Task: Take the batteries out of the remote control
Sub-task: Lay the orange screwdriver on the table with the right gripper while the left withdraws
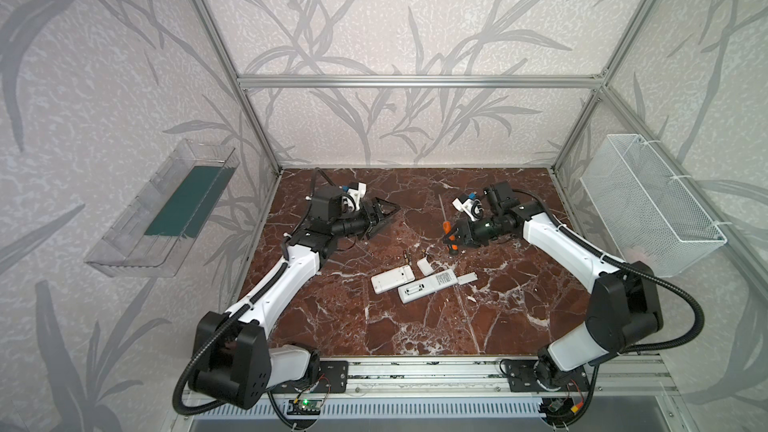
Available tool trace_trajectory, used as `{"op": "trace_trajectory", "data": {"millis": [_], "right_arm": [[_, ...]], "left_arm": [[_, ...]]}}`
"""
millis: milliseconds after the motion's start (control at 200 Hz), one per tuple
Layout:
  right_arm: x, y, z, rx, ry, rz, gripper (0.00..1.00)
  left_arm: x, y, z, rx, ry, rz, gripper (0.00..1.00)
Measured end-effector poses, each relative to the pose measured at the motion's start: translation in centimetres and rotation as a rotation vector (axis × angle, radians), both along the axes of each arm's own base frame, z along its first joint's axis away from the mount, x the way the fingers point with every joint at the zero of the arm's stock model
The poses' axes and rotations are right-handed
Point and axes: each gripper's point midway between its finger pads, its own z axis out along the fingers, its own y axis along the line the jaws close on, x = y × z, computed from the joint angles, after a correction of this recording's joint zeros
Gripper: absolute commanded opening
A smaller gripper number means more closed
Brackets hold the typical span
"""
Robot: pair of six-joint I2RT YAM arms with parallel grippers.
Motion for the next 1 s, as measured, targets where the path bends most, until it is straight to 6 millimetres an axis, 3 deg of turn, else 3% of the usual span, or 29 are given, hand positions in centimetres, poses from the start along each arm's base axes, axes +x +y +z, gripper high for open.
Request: {"op": "trace_trajectory", "data": {"millis": [85,230,395,560,890,1000], "right_arm": [[1.4,-2.2,-3.7,-0.146,0.039,-0.050,0.14],[3.4,-4.1,-9.4,-0.333,0.098,-0.068,0.14],[5.7,-4.9,-12.7,-0.446,0.107,-0.065,0.15],[7.3,-5.2,-13.4,-0.498,0.076,-0.060,0.24],[8.0,-4.8,-13.1,-0.499,0.041,-0.049,0.77],[8.0,-5.0,-12.7,-0.508,0.029,-0.050,0.88]], "left_arm": [[-0.4,1.5,-0.6,0.032,0.001,0.041,0.82],[-1.2,3.4,-1.6,0.100,0.012,0.090,0.82],[-2.2,5.5,-2.4,0.161,0.026,0.145,0.83],[-3.0,7.1,-2.9,0.206,0.027,0.189,0.84],[-3.1,8.9,-4.7,0.274,0.057,0.253,0.85],[-2.8,9.7,-4.9,0.319,0.041,0.286,0.85]]}}
